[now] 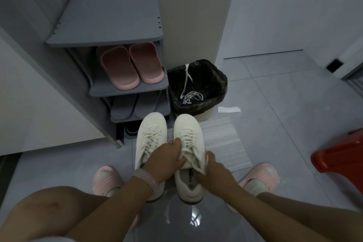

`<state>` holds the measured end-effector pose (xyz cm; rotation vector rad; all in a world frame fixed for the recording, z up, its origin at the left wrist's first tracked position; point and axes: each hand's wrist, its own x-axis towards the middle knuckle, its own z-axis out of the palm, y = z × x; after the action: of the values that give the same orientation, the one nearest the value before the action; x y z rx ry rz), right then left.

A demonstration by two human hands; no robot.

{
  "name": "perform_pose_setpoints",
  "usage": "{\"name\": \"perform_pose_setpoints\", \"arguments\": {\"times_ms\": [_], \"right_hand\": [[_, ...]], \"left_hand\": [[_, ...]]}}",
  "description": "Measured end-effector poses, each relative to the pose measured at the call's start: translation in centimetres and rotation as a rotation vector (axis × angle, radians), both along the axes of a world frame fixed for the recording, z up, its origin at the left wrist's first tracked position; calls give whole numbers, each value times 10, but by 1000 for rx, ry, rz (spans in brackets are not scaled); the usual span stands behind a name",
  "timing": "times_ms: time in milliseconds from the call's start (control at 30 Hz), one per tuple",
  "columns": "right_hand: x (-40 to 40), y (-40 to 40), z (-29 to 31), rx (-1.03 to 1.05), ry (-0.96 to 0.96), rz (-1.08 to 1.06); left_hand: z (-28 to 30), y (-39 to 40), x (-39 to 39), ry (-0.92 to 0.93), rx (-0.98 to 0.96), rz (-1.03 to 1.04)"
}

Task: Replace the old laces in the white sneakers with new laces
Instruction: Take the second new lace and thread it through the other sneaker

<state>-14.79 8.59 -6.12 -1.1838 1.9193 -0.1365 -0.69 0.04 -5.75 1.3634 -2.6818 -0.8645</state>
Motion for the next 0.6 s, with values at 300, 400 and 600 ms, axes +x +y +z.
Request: {"name": "perform_pose_setpoints", "arguments": {"times_ms": [300,400,600], "right_hand": [[-25,-23,110,-252,-74,128],[-2,-36,126,-497,-296,-85],[45,-36,102,-756,-552,-404]], "left_hand": [[15,-14,15,76,-80,26],[26,-15,35,154,-142,61],[31,-20,87,169,-204,164]]}}
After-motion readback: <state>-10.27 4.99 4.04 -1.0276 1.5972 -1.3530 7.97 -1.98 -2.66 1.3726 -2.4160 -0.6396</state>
